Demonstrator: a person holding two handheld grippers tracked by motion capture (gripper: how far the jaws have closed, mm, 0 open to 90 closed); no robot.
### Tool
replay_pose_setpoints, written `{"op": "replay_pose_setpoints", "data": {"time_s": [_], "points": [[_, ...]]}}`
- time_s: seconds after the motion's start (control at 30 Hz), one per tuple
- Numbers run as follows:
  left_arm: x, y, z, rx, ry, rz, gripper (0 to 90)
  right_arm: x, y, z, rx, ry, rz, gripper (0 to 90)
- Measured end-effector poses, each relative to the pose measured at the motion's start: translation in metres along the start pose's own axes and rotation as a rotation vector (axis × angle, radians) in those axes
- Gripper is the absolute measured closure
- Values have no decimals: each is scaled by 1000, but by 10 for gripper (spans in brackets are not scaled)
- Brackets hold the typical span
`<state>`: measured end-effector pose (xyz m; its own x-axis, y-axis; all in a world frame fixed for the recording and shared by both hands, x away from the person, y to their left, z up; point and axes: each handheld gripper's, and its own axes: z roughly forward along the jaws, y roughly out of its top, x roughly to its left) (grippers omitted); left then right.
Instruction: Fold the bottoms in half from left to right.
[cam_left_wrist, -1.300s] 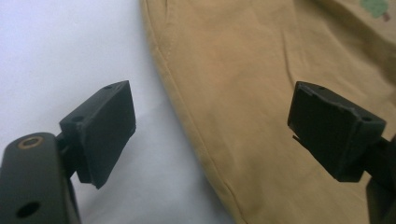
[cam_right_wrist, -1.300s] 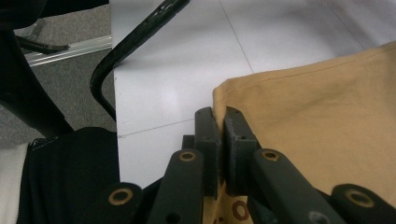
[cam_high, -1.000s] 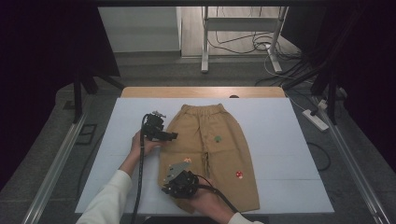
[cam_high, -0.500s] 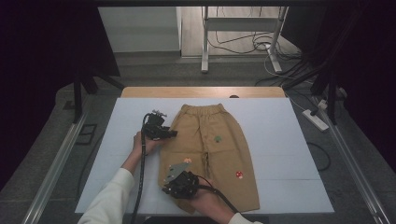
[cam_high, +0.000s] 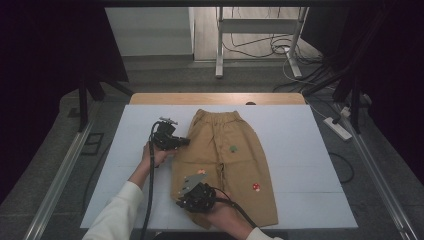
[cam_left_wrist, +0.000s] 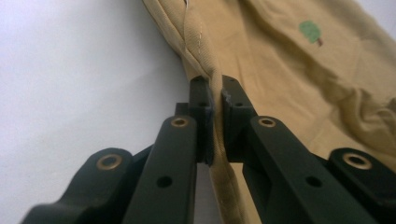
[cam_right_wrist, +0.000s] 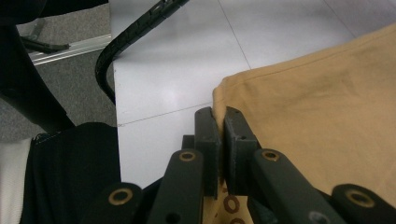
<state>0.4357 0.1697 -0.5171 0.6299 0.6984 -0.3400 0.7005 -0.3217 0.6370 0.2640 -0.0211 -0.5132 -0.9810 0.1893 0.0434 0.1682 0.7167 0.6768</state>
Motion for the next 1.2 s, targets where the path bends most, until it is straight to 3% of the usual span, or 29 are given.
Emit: {"op": "replay_pose_setpoints", "data": {"time_s": [0.4, 1.03, 1.2], "points": [[2, 0, -17, -57, -4, -17, 847, 4, 4, -9, -21, 6, -14, 852], [4, -2, -21, -67, -10, -36, 849, 2, -5, -21, -22, -8, -3, 852], [3, -1, -34, -92, -1, -31, 849, 5, 0, -22, -59, 7, 2, 852]]}}
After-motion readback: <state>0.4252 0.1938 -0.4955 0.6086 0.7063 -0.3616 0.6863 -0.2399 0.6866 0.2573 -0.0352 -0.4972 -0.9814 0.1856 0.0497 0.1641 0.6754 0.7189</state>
